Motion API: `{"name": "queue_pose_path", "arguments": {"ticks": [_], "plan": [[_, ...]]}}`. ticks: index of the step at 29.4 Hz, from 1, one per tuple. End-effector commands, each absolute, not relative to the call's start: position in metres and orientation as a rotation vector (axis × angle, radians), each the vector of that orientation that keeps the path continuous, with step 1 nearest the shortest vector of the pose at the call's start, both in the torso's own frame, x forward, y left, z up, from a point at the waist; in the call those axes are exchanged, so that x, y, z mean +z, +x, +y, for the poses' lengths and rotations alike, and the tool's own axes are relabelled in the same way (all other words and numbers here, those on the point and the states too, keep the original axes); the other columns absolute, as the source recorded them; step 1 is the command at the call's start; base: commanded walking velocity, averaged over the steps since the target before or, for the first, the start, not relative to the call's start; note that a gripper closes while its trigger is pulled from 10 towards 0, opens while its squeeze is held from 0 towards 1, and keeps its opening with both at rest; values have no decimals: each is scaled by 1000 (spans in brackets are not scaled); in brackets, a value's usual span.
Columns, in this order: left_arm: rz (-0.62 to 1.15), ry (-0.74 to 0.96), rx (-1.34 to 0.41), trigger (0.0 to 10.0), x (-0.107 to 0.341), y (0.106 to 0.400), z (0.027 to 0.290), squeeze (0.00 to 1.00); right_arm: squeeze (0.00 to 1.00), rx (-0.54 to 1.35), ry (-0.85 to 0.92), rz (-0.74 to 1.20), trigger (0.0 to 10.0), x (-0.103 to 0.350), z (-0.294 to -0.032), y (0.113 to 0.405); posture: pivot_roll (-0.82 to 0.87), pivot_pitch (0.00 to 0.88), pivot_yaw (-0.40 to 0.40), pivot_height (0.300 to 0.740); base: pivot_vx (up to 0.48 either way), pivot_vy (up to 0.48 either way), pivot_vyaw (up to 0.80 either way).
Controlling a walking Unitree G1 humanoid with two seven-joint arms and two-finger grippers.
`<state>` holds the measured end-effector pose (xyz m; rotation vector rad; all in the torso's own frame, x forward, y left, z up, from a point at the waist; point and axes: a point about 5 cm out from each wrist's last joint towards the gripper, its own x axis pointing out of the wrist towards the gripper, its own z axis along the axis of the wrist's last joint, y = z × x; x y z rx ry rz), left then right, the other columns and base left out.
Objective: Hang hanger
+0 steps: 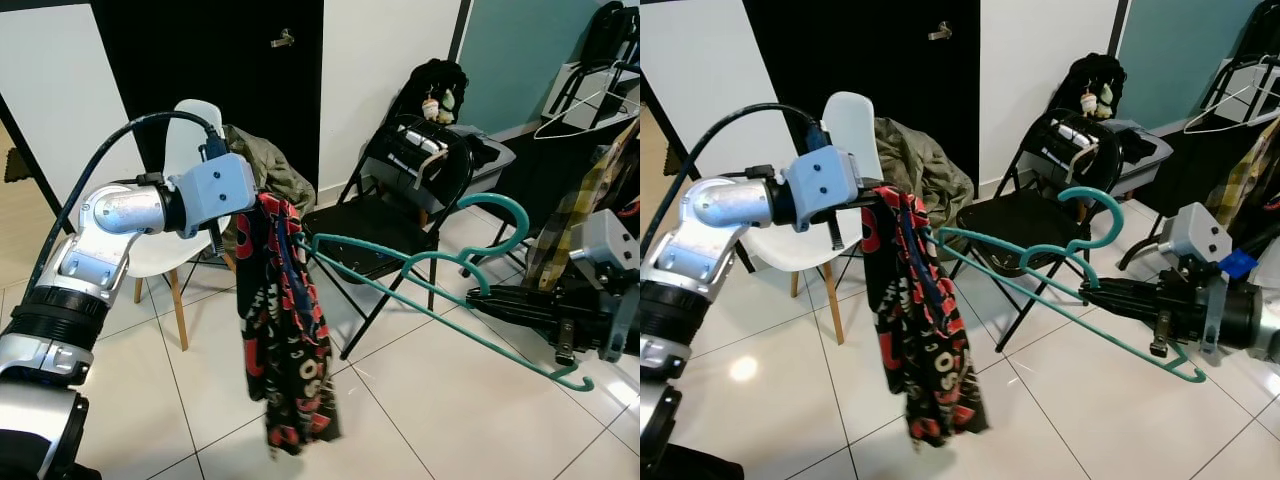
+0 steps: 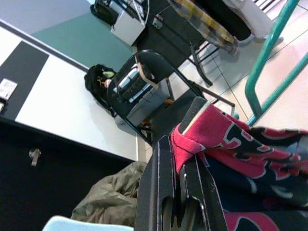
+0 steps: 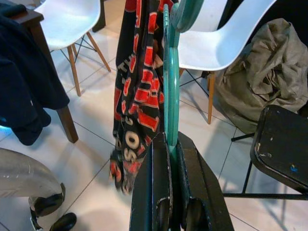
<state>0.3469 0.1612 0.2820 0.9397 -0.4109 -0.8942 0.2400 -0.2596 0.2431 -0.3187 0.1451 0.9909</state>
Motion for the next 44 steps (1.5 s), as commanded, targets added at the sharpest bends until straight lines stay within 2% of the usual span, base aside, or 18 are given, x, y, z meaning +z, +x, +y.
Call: {"name": "queue_pose_path", "arguments": {"ticks": [1, 12, 19, 24, 29, 44], "plan": [[-436, 943, -911, 10000, 285, 344, 157, 0, 0, 1008, -326, 128, 10000, 245, -255, 241, -43, 0, 16, 740, 0, 0, 0], [-427, 942, -920, 10000, 281, 344, 155, 0, 0, 1014, -322, 126, 10000, 248, -257, 239, -46, 0, 15, 740, 0, 0, 0], [-412, 951, -906, 10000, 281, 345, 159, 0, 0, 1009, -315, 172, 10000, 251, -274, 222, -55, 0, 18, 740, 0, 0, 0], [-412, 952, -906, 10000, 281, 345, 159, 0, 0, 1019, -307, 172, 10000, 251, -273, 220, -57, 0, 19, 740, 0, 0, 0], [-415, 953, -908, 10000, 281, 345, 158, 0, 0, 1056, -293, 147, 10000, 250, -261, 225, -52, 0, 17, 740, 0, 0, 0], [-421, 952, -911, 10000, 283, 342, 158, 0, 0, 1052, -304, 137, 10000, 250, -259, 231, -41, 0, 8, 740, 0, 0, 0]]}}
